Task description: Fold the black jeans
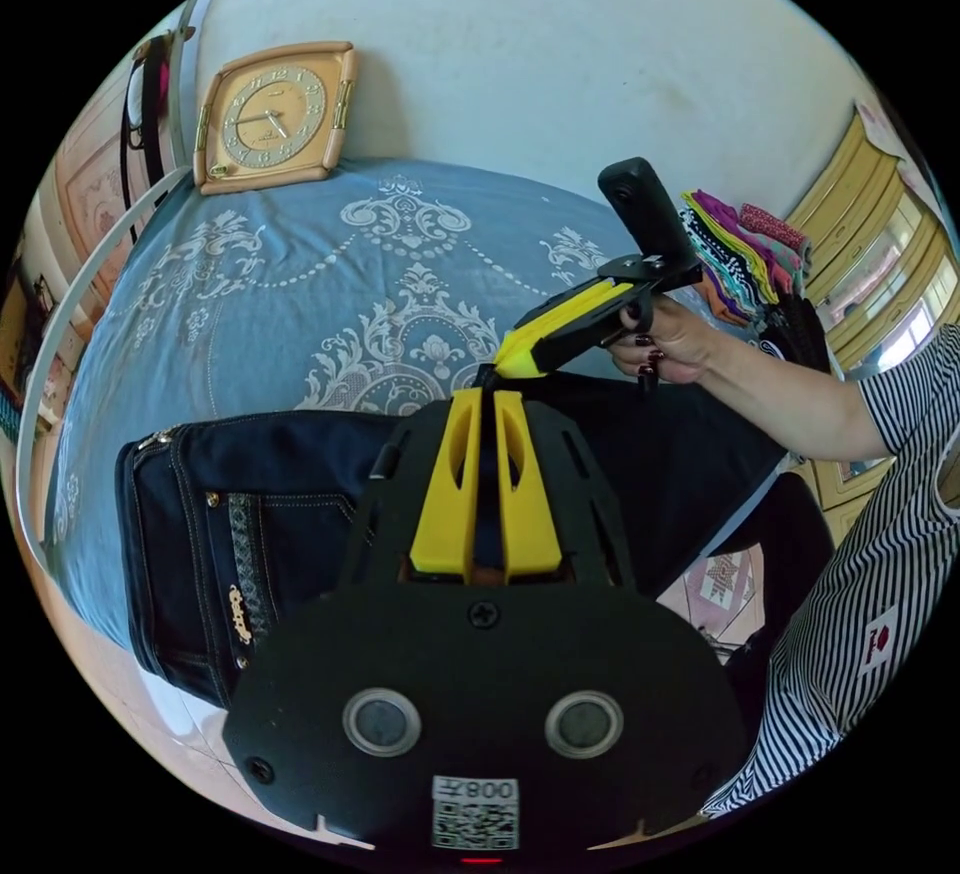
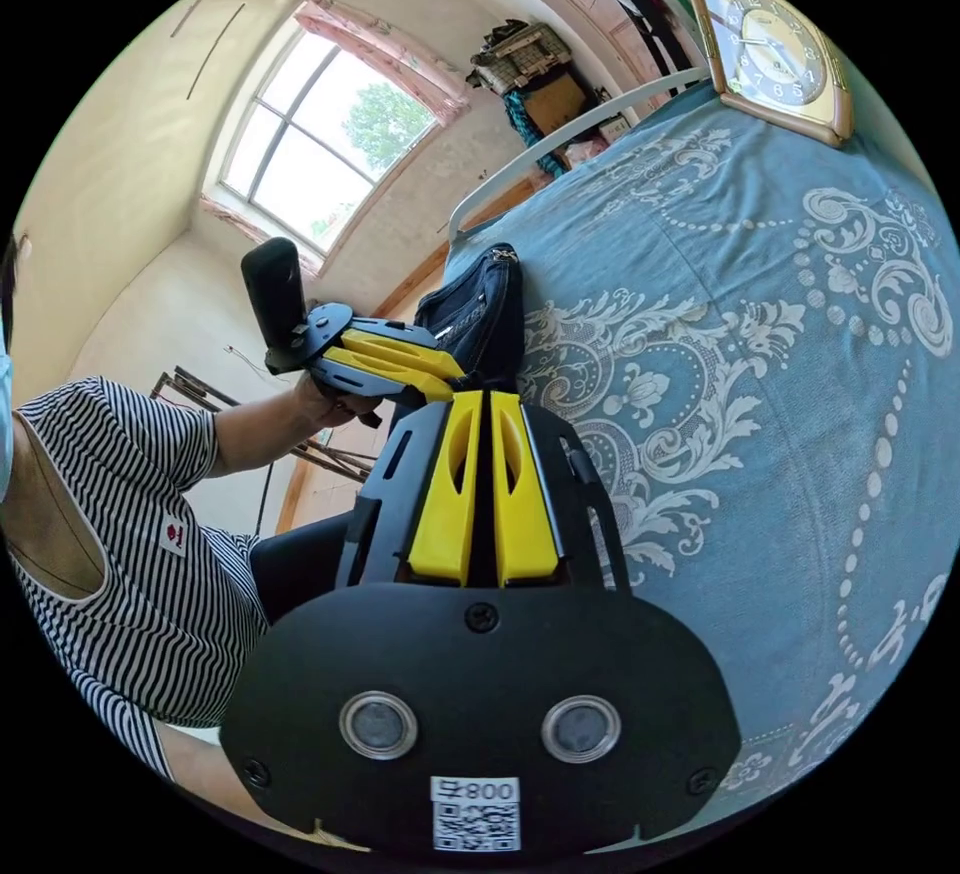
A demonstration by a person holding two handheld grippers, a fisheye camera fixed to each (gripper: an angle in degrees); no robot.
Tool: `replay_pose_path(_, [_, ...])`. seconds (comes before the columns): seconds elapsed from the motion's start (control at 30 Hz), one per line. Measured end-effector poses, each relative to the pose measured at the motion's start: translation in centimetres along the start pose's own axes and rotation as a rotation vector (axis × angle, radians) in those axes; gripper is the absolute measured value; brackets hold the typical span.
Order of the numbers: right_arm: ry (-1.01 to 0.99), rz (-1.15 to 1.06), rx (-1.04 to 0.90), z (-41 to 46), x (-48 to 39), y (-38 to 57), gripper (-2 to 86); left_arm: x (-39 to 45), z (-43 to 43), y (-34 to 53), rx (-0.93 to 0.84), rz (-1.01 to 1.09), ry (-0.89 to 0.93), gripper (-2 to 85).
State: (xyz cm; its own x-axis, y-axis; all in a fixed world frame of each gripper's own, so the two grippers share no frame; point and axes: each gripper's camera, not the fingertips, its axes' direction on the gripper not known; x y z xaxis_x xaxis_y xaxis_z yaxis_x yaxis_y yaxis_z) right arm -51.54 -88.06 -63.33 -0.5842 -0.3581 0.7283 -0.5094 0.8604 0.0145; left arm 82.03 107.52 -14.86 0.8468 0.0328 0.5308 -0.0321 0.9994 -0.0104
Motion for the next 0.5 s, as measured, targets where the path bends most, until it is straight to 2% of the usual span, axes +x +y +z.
replay_pose_path(0.17, [0.061, 0.015, 0.027, -0.7, -0.1, -2.2, 0.5, -0.6, 0.7, 1.5, 0.046, 0.003, 0.002, 0.8])
replay_pose_path(0.33, [0.132, 0.161, 0.064, -1.1, 2.3, -3.8, 0.2, -0.8, 0.7, 2.9, 0.128, -0.036, -0.05, 0.4])
replay_pose_path(0.5, [0.167, 0.319, 0.005, 1.1, 5.5, -4.6, 0.1, -1.9, 4.0, 4.8, -0.018, -0.131, -0.119, 0.2])
